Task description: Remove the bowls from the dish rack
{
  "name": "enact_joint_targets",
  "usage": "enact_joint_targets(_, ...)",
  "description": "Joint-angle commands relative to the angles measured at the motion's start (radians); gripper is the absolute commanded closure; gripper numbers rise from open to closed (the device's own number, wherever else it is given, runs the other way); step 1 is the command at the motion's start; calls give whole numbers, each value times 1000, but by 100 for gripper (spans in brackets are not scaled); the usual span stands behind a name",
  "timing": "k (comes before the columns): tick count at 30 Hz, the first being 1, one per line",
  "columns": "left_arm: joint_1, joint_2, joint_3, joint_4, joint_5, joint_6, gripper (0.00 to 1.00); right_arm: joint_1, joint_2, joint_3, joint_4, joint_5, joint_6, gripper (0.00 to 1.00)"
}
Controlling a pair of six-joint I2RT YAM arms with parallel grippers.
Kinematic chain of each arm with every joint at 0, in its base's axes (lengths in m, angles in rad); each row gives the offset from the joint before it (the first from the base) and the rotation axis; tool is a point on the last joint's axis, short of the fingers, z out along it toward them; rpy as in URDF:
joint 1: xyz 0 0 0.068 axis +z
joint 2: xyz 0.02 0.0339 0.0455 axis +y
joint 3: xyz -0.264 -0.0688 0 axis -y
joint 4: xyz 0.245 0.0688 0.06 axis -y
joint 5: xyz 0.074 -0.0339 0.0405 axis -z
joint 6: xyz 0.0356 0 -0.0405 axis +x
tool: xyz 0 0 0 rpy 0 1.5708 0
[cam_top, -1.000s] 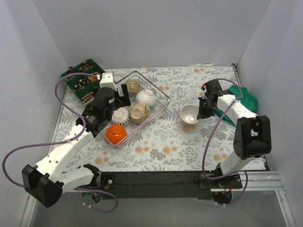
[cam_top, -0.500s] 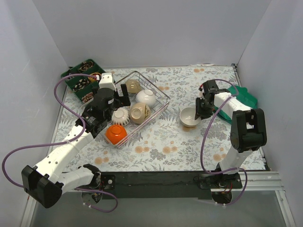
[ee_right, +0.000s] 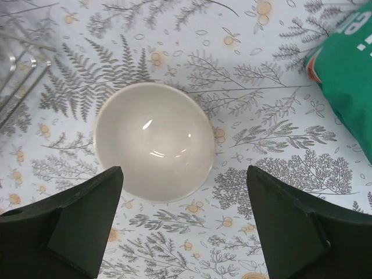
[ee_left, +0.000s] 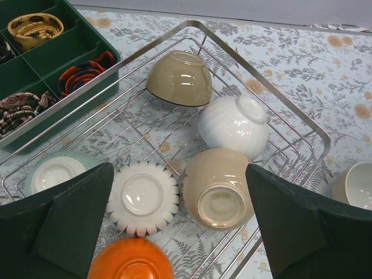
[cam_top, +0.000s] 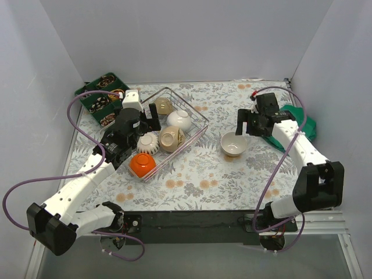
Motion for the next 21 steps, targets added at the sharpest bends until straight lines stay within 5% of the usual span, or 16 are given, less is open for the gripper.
enact_joint_targets(1, 3, -11, -2, 16, 8, 7, 2, 69, -103, 21, 66, 9, 14, 3)
enact_joint_targets(11, 3, -1, -2, 13, -23, 7, 2, 263, -164, -42, 401, -229, 72, 1)
enact_joint_targets(21, 13, -1, -8, 15, -61, 4, 2, 372, 20, -9, 692, -406, 181, 1)
